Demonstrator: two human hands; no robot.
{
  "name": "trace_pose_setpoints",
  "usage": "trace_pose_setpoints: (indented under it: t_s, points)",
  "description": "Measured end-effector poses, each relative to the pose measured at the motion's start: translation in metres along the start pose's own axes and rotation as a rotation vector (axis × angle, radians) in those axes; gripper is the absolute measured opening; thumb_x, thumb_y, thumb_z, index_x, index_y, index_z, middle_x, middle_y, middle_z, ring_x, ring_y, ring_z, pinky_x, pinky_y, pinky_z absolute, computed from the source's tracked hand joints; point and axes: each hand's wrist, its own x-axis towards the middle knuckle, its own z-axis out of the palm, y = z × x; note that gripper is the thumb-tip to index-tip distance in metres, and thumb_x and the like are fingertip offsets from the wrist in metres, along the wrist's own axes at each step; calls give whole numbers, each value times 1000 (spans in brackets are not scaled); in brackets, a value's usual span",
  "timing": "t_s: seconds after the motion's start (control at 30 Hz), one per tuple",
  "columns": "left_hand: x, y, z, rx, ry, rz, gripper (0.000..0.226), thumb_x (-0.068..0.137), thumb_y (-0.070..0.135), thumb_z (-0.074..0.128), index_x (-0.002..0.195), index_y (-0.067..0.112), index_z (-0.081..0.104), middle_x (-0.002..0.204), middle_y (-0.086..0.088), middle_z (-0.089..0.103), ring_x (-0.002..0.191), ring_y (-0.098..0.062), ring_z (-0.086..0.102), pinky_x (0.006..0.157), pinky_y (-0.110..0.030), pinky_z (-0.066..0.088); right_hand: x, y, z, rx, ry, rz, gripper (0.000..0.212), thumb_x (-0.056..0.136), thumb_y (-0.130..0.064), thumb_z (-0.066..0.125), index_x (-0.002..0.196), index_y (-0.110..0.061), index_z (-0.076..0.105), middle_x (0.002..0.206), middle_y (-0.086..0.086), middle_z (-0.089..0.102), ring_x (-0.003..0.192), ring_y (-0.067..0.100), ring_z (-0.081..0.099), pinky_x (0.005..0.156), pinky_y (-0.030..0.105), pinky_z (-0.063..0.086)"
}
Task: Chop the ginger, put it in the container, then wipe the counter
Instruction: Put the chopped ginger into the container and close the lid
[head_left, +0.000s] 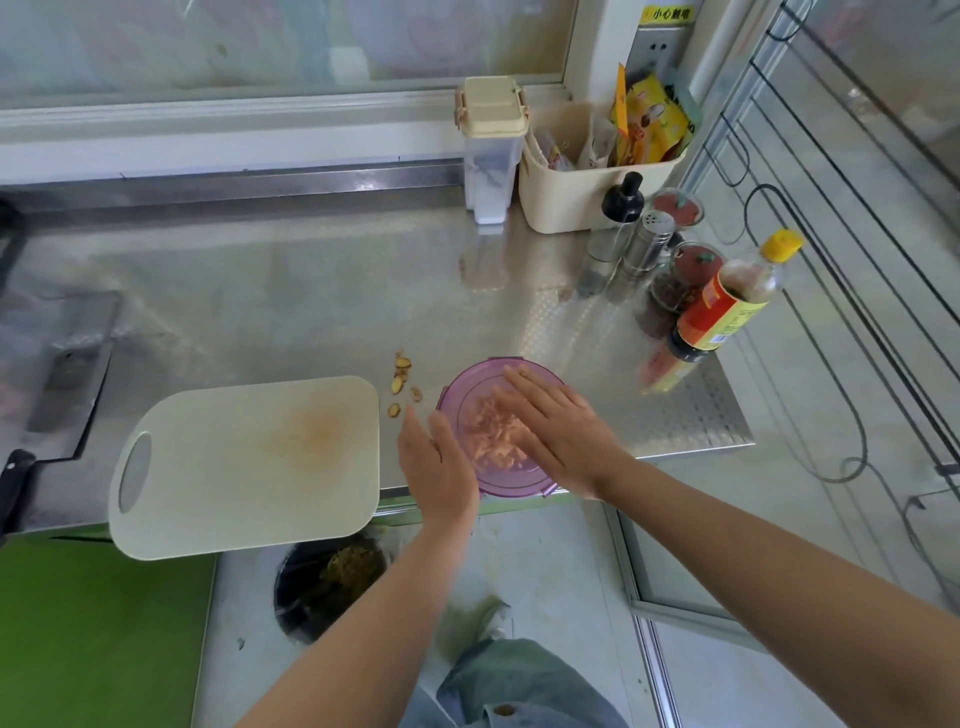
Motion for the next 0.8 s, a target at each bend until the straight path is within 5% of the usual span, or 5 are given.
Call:
trace_pose_setpoints:
  t_s: [0.23, 0.37, 0.53, 0.63, 0.8]
  points:
    - [0, 8, 26, -598, 347, -541, 46, 104, 29, 31, 145, 11, 34, 150, -9, 36, 136, -23, 37, 111, -33, 31, 11, -3, 25, -159, -67, 80, 63, 100, -42, -5, 152, -15, 19, 158, 8, 17, 146, 25, 15, 115, 42, 10]
    - [4, 5, 35, -565, 352, -541, 48, 100, 36, 39, 137, 7, 45, 136, -13, 51, 124, -27, 50, 98, -34, 45, 10, -3, 26, -158, -50, 72, 63, 101, -40, -4, 151, -14, 22, 158, 8, 18, 146, 25, 16, 115, 42, 12]
    - [0, 6, 37, -456, 274, -446, 38, 100, 37, 43, 121, 7, 54, 114, -4, 56, 101, -18, 55, 51, -7, 44, 11, -1, 30, -142, -49, 69, 63, 100, -42, -4, 151, -15, 21, 159, 7, 16, 146, 24, 14, 115, 41, 10]
    - [4, 0, 32, -333, 180, -366, 27, 101, 36, 38, 79, 26, 49, 78, 9, 47, 78, -14, 47, 69, -20, 43, 13, 2, 27, -79, -10, 42, 69, 97, -52, -4, 152, -16, 18, 160, 5, 11, 148, 23, 9, 117, 42, 8]
    - [10, -10, 16, -86, 9, -250, 79, 77, 69, 47, 117, 1, 58, 116, -14, 59, 107, -31, 57, 93, -49, 49, 3, 8, 13, 390, 259, 522, 80, 91, -55, 47, 153, -22, 8, 160, 1, 6, 147, 18, 9, 116, 47, 13]
